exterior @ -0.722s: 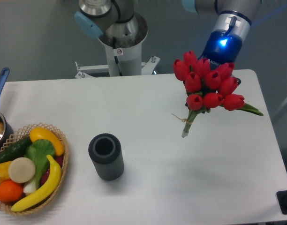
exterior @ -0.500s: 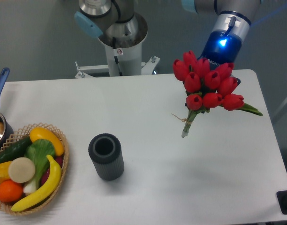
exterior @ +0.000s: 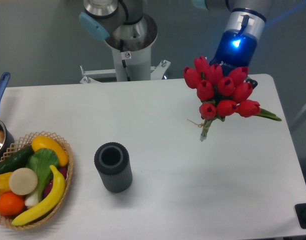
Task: Place the flowers on the table
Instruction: 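Lift the red tulip bouquet upward with the gripper, stems hanging below, then tilt the held tulips so the blooms point down toward the table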
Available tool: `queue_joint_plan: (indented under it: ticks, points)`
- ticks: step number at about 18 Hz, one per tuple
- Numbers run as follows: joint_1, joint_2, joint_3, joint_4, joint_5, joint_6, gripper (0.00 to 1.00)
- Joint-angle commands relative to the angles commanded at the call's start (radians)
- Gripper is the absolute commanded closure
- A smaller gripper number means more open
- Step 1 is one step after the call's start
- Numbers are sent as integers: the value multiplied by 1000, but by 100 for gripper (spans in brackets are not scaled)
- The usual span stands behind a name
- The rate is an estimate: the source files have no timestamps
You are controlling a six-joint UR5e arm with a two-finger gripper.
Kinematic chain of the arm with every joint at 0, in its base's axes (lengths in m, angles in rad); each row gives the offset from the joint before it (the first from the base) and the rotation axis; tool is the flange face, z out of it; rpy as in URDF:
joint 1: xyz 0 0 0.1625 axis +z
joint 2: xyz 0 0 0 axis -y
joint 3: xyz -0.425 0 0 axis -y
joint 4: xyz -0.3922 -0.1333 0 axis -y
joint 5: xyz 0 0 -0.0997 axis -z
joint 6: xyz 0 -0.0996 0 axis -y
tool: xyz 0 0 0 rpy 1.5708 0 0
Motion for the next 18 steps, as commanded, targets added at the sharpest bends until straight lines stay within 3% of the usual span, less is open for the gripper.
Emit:
queue_joint_plan:
  ticks: [3, 9, 13, 18]
  points:
    - [-6, 55, 0, -38, 99, -9, 55]
    - [-9, 112, -8, -120, 367, -5, 55]
    - [-35, 91, -34, -140, 512, 26, 56]
    - [-95, -6, -25, -137, 657, 52, 56]
